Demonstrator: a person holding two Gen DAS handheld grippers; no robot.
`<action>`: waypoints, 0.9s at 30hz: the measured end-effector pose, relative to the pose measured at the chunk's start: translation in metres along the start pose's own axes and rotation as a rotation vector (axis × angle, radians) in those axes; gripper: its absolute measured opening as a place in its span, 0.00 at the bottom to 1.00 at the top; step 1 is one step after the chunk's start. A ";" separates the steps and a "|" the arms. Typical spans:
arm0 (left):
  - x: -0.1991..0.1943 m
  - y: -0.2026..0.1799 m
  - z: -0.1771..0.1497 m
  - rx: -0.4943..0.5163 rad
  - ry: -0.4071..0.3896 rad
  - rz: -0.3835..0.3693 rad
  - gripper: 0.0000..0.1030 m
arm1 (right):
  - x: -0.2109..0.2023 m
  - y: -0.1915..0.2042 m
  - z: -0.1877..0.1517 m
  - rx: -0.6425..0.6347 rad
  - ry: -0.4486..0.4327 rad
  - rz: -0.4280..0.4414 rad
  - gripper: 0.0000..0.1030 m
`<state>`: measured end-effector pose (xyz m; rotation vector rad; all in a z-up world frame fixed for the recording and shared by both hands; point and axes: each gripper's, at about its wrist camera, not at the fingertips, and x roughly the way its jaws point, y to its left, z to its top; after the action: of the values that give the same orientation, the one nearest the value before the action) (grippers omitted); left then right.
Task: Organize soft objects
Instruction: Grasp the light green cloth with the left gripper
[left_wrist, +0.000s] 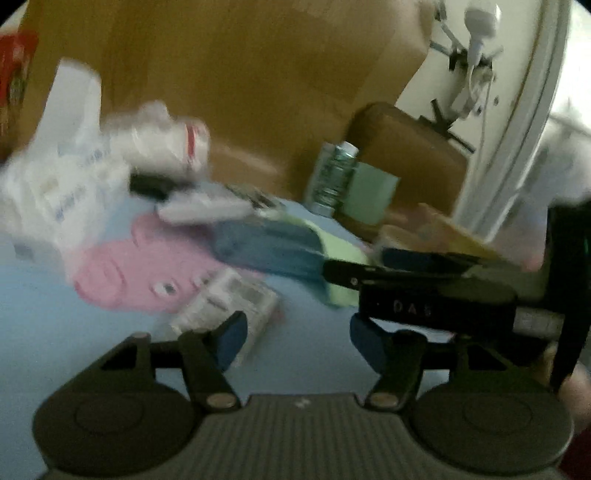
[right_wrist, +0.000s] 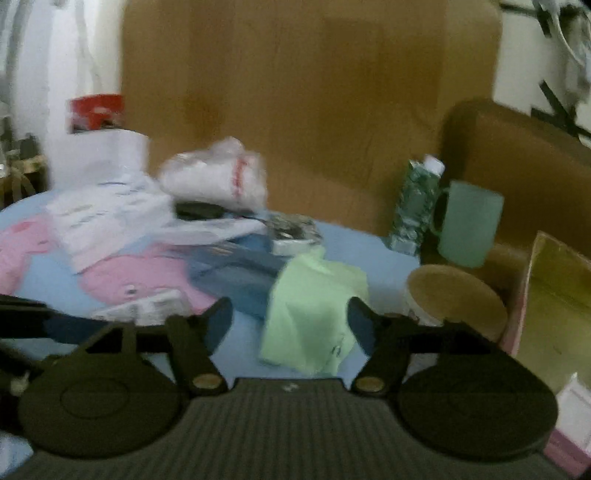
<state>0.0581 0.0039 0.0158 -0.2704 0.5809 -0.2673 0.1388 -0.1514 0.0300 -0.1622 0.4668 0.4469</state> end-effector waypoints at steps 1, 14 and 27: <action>0.001 0.000 0.002 -0.004 -0.006 0.011 0.63 | 0.009 -0.007 0.001 0.036 0.032 -0.013 0.73; -0.025 0.011 -0.007 -0.166 0.029 -0.282 0.99 | -0.102 -0.016 -0.073 -0.010 0.035 0.195 0.05; 0.007 -0.046 -0.014 -0.053 0.207 -0.248 0.77 | -0.130 -0.016 -0.102 -0.029 0.027 0.186 0.70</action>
<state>0.0482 -0.0435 0.0154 -0.3690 0.7604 -0.5243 0.0015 -0.2401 0.0014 -0.1533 0.5046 0.6348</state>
